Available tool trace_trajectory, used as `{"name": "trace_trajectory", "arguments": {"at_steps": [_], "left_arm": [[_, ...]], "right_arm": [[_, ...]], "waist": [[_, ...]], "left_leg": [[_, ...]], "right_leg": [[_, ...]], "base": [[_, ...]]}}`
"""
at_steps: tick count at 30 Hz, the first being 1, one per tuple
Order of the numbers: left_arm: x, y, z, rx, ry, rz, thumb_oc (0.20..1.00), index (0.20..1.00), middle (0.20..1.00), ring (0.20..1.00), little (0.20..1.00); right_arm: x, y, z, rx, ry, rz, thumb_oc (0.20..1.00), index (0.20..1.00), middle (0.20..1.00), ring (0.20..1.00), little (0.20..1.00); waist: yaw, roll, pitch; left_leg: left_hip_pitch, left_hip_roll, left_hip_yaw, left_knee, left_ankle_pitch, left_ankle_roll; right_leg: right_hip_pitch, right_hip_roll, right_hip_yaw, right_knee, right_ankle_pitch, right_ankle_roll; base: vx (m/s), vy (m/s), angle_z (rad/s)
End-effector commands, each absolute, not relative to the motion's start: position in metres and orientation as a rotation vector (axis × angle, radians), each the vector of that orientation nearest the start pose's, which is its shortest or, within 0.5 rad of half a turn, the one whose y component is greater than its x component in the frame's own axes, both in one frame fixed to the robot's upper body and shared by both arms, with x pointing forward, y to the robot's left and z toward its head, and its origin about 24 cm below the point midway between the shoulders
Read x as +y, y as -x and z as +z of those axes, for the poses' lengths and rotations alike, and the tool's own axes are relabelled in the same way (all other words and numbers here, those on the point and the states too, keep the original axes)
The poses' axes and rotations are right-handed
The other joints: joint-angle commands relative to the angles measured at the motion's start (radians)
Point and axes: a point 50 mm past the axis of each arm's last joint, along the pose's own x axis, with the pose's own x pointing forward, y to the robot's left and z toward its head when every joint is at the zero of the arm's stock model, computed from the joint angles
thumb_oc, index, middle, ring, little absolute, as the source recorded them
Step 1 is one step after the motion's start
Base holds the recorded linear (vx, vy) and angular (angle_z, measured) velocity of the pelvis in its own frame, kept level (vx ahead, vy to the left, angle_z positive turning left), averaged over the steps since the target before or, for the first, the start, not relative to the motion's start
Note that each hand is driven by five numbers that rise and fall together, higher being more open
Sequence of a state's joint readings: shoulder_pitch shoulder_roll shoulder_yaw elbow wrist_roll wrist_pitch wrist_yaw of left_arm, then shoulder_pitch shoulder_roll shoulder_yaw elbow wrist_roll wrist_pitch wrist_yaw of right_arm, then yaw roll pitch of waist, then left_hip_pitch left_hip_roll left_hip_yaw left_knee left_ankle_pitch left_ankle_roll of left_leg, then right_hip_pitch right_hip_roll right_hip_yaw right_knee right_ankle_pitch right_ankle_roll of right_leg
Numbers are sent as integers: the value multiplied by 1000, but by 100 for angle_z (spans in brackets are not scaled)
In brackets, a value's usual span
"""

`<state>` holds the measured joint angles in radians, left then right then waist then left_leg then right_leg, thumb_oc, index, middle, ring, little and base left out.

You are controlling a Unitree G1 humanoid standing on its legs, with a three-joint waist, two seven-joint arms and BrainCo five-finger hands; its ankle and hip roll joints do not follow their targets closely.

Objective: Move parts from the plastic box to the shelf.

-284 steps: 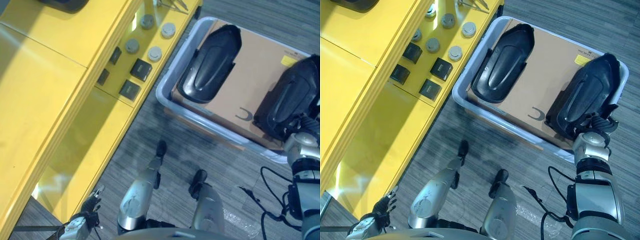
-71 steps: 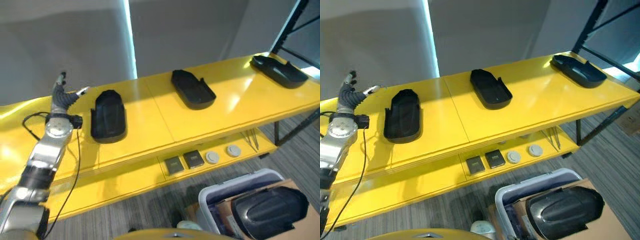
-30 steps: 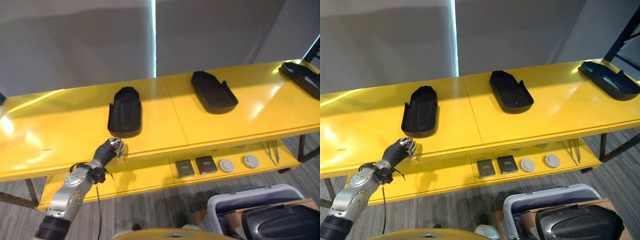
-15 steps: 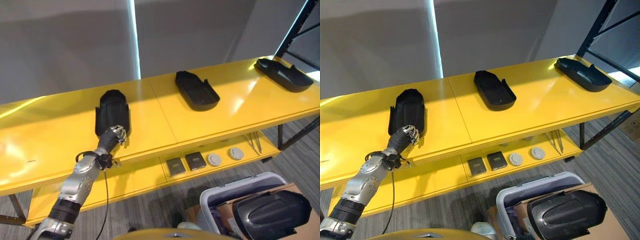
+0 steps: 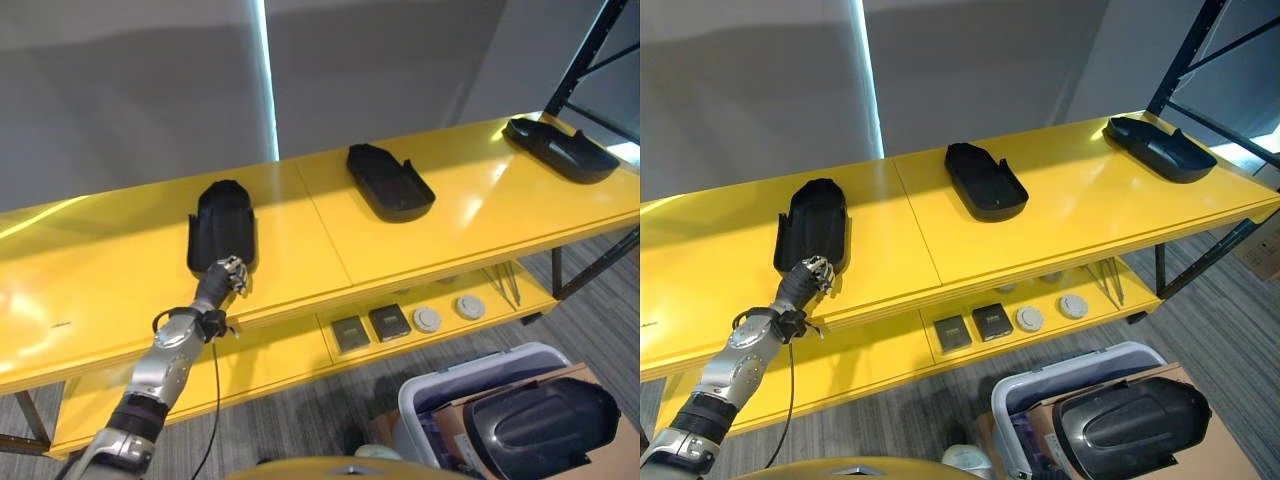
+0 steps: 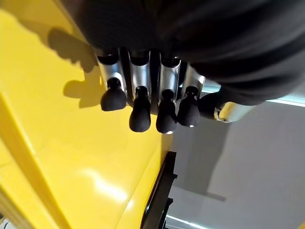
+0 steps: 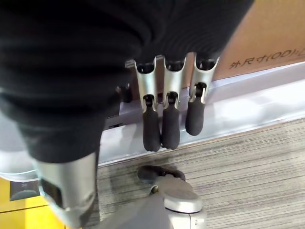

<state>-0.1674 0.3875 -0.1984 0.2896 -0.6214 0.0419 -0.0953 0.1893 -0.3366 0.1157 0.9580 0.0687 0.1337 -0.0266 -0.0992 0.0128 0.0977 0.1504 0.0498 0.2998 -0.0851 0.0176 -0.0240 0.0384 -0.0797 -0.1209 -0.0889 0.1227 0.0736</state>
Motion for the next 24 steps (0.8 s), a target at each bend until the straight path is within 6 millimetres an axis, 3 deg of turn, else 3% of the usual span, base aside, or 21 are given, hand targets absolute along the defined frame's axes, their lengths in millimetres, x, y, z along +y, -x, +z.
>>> {"name": "trace_trajectory", "arguments": {"at_steps": [1, 12, 13, 14, 20, 22, 24], "left_arm": [[190, -296, 31, 154, 153, -156, 200, 200, 200, 200, 200], [187, -310, 46, 90, 158, -164, 200, 200, 200, 200, 200], [186, -310, 49, 72, 161, -171, 464, 464, 464, 464, 464], [185, -310, 53, 47, 166, -181, 1000, 1000, 1000, 1000, 1000], [180, -298, 92, -131, 196, -250, 1000, 1000, 1000, 1000, 1000], [180, -288, 104, -196, 190, -277, 1000, 1000, 1000, 1000, 1000], [182, -275, 121, -278, 210, -354, 1000, 1000, 1000, 1000, 1000]], "right_arm": [[-270, -59, -149, 1294, 380, -83, 1000, 1000, 1000, 1000, 1000], [-269, -61, -150, 1294, 384, -66, 1000, 1000, 1000, 1000, 1000], [-269, -61, -150, 1294, 383, -69, 1000, 1000, 1000, 1000, 1000], [-269, -61, -150, 1294, 382, -72, 1000, 1000, 1000, 1000, 1000], [-272, -60, -149, 1298, 360, -102, 1000, 1000, 1000, 1000, 1000], [-273, -62, -149, 1291, 356, -117, 1000, 1000, 1000, 1000, 1000], [-277, -70, -146, 1272, 348, -152, 1000, 1000, 1000, 1000, 1000]], "waist": [[-8, -23, 9], [-20, -26, 5], [-20, -26, 5], [-20, -26, 6], [-3, -33, 16], [18, -40, 26], [66, -47, 41]], "left_leg": [[-35, 67, -39, 58, 1, -23], [-27, 68, -30, 57, -1, -23], [-28, 69, -29, 59, -2, -24], [-29, 70, -29, 61, -3, -24], [-46, 76, -46, 126, -28, -29], [-69, 68, -104, 179, -47, -30], [-102, 25, -251, 242, -86, -21]], "right_leg": [[26, -76, 9, 51, -33, 90], [29, -74, 14, 51, -38, 91], [29, -74, 15, 52, -38, 91], [28, -74, 15, 52, -38, 90], [35, -68, 29, 47, -40, 75], [37, -65, 53, 45, -36, 69], [36, -65, 114, 44, -29, 67]], "base": [[0, 0, 0], [0, 0, 0], [0, 0, 0], [0, 0, 0], [0, 0, 0], [-61, 67, -3], [-163, 219, -66]]}}
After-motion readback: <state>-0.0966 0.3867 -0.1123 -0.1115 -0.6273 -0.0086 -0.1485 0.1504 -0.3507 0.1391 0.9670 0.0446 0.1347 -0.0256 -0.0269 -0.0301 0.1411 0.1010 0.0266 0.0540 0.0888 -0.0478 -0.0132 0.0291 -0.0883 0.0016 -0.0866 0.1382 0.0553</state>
